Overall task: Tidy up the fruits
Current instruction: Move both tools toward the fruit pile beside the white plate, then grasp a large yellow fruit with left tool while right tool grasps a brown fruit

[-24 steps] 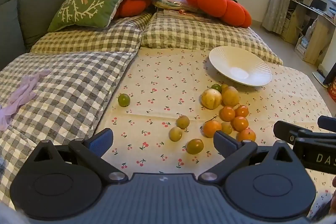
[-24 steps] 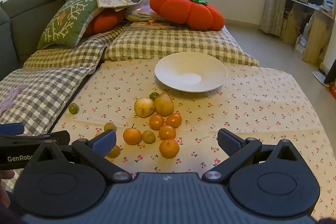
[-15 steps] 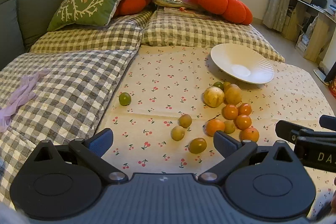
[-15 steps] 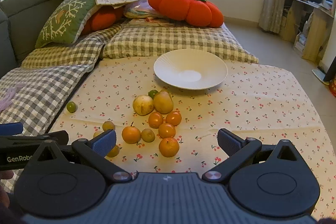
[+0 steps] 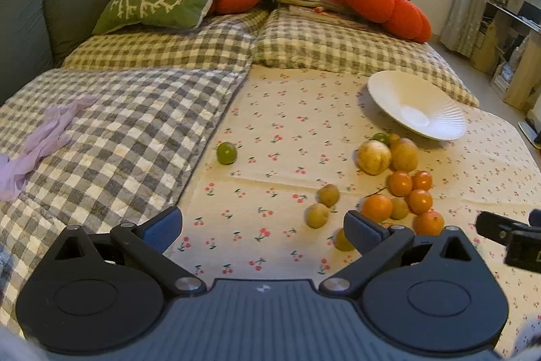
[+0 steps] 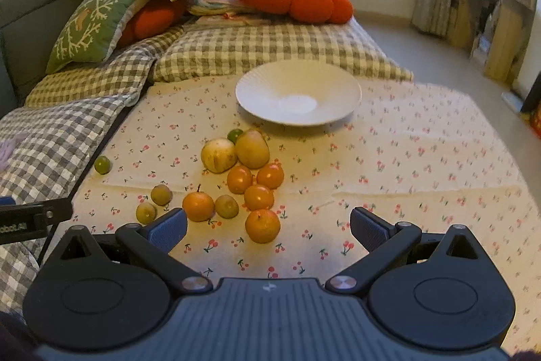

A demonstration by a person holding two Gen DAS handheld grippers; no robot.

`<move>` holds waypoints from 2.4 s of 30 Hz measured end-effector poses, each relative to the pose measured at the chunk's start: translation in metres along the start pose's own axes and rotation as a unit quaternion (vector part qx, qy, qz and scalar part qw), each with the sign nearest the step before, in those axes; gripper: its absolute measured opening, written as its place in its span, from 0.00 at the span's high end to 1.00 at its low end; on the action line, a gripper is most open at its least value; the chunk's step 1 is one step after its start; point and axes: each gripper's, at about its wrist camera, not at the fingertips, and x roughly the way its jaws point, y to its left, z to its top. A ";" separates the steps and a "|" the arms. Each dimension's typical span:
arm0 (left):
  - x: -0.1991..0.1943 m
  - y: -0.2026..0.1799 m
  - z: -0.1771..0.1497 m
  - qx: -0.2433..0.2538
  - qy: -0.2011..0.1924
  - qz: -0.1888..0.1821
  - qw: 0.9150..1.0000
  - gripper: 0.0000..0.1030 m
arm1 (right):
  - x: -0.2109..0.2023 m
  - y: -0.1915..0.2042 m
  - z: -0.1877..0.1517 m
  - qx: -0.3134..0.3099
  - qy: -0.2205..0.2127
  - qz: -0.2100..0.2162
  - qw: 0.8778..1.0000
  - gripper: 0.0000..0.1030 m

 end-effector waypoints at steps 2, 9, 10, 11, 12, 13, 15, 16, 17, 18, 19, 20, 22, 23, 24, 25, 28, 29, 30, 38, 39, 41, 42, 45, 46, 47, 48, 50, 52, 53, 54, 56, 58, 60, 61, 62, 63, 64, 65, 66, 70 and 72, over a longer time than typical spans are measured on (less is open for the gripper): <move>0.004 0.004 0.001 -0.006 0.005 0.001 1.000 0.06 | 0.002 -0.004 0.000 0.001 -0.009 -0.004 1.000 0.00; 0.019 0.005 0.004 -0.014 0.017 -0.014 1.000 0.06 | 0.013 -0.011 0.003 -0.013 -0.034 0.022 0.999 0.02; 0.022 0.003 0.005 -0.013 0.017 -0.017 1.000 0.06 | 0.015 -0.012 0.004 -0.016 -0.036 0.027 0.999 0.02; 0.025 0.003 0.006 -0.012 0.018 -0.021 1.000 0.06 | 0.016 -0.013 0.006 -0.019 -0.037 0.033 0.999 0.02; 0.028 0.000 0.008 -0.010 0.020 -0.025 0.999 0.06 | 0.018 -0.013 0.008 -0.023 -0.038 0.039 0.998 0.02; 0.031 -0.002 0.009 -0.008 0.022 -0.029 0.999 0.06 | 0.020 -0.014 0.012 -0.028 -0.037 0.043 0.998 0.03; 0.039 -0.008 0.013 -0.001 0.028 -0.039 0.999 0.06 | 0.025 -0.015 0.019 -0.044 -0.028 0.043 0.998 0.04; 0.043 -0.012 0.015 0.005 0.029 -0.042 0.999 0.06 | 0.028 -0.016 0.023 -0.050 -0.023 0.045 0.997 0.05; 0.049 -0.017 0.017 0.012 0.033 -0.046 0.998 0.06 | 0.031 -0.017 0.027 -0.055 -0.020 0.047 0.997 0.05; 0.054 -0.022 0.019 0.019 0.036 -0.050 0.998 0.06 | 0.034 -0.018 0.032 -0.056 -0.019 0.054 0.997 0.06; 0.059 -0.026 0.021 0.024 0.040 -0.054 0.997 0.06 | 0.038 -0.019 0.036 -0.057 -0.016 0.062 0.996 0.07; 0.064 -0.031 0.023 0.028 0.043 -0.057 0.997 0.06 | 0.041 -0.020 0.040 -0.057 -0.015 0.068 0.996 0.08; 0.074 -0.040 0.027 0.040 0.046 -0.062 0.996 0.06 | 0.048 -0.020 0.047 -0.065 -0.012 0.077 0.995 0.15; 0.079 -0.045 0.029 0.045 0.047 -0.065 0.996 0.06 | 0.051 -0.019 0.049 -0.069 -0.014 0.080 0.994 0.16; 0.083 -0.050 0.031 0.051 0.047 -0.068 0.995 0.06 | 0.054 -0.018 0.052 -0.074 -0.016 0.080 0.994 0.16; 0.087 -0.057 0.033 0.058 0.048 -0.070 0.995 0.06 | 0.058 -0.017 0.054 -0.079 -0.017 0.081 0.993 0.16; 0.099 -0.072 0.041 0.079 0.045 -0.081 0.993 0.07 | 0.071 -0.016 0.062 -0.090 -0.006 0.091 0.992 0.16; 0.103 -0.077 0.043 0.088 0.042 -0.083 0.992 0.07 | 0.076 -0.017 0.065 -0.090 0.000 0.094 0.991 0.17; 0.108 -0.082 0.046 0.098 0.040 -0.086 0.991 0.07 | 0.082 -0.016 0.068 -0.092 0.003 0.098 0.991 0.18; 0.145 -0.093 0.059 0.101 0.053 -0.128 0.985 0.14 | 0.119 -0.031 0.079 -0.064 0.026 0.128 0.989 0.29; 0.148 -0.093 0.059 0.098 0.054 -0.132 0.985 0.15 | 0.122 -0.034 0.080 -0.054 0.032 0.134 0.989 0.31; 0.151 -0.094 0.058 0.100 0.053 -0.133 0.985 0.17 | 0.128 -0.038 0.082 -0.039 0.044 0.145 0.988 0.34; 0.153 -0.095 0.058 0.101 0.053 -0.133 0.984 0.18 | 0.129 -0.038 0.084 -0.038 0.048 0.150 0.987 0.35; 0.160 -0.099 0.057 0.101 0.060 -0.143 0.983 0.23 | 0.131 -0.034 0.087 -0.049 0.051 0.159 0.985 0.37; 0.162 -0.101 0.057 0.103 0.060 -0.146 0.982 0.24 | 0.132 -0.032 0.087 -0.052 0.053 0.160 0.984 0.38; 0.162 -0.103 0.057 0.107 0.060 -0.147 0.982 0.25 | 0.134 -0.031 0.087 -0.053 0.057 0.161 0.984 0.40; 0.163 -0.104 0.056 0.110 0.057 -0.147 0.981 0.25 | 0.137 -0.031 0.086 -0.054 0.062 0.161 0.984 0.42; 0.165 -0.104 0.057 0.110 0.055 -0.149 0.981 0.28 | 0.142 -0.032 0.084 -0.051 0.073 0.163 0.983 0.46; 0.168 -0.103 0.058 0.106 0.059 -0.150 0.981 0.33 | 0.146 -0.031 0.082 -0.050 0.082 0.166 0.982 0.50; 0.169 -0.103 0.058 0.104 0.061 -0.151 0.981 0.35 | 0.147 -0.030 0.082 -0.052 0.083 0.166 0.981 0.52; 0.169 -0.103 0.057 0.104 0.063 -0.153 0.981 0.37 | 0.148 -0.029 0.082 -0.056 0.084 0.165 0.981 0.54; 0.169 -0.104 0.056 0.110 0.063 -0.154 0.980 0.42 | 0.150 -0.027 0.082 -0.061 0.086 0.163 0.981 0.59; 0.170 -0.105 0.054 0.115 0.064 -0.153 0.979 0.43 | 0.151 -0.026 0.082 -0.064 0.085 0.161 0.981 0.61; 0.171 -0.106 0.054 0.116 0.065 -0.157 0.979 0.45 | 0.150 -0.025 0.083 -0.071 0.081 0.160 0.981 0.62; 0.173 -0.106 0.055 0.117 0.066 -0.158 0.978 0.46 | 0.150 -0.025 0.082 -0.075 0.080 0.160 0.981 0.62; 0.173 -0.107 0.055 0.119 0.066 -0.159 0.978 0.47 | 0.149 -0.025 0.083 -0.079 0.078 0.159 0.981 0.63; 0.174 -0.109 0.055 0.122 0.066 -0.160 0.977 0.48 | 0.149 -0.025 0.083 -0.082 0.077 0.159 0.981 0.64; 0.175 -0.109 0.055 0.125 0.066 -0.161 0.977 0.50 | 0.149 -0.025 0.084 -0.084 0.077 0.159 0.981 0.64; 0.175 -0.111 0.055 0.127 0.067 -0.162 0.976 0.53 | 0.149 -0.025 0.085 -0.084 0.077 0.159 0.981 0.65; 0.176 -0.111 0.055 0.128 0.068 -0.164 0.976 0.55 | 0.149 -0.026 0.085 -0.083 0.077 0.160 0.981 0.65; 0.177 -0.113 0.055 0.133 0.068 -0.167 0.975 0.59 | 0.149 -0.030 0.087 -0.074 0.077 0.162 0.981 0.67; 0.177 -0.113 0.055 0.136 0.066 -0.165 0.975 0.60 | 0.148 -0.030 0.087 -0.071 0.077 0.161 0.981 0.68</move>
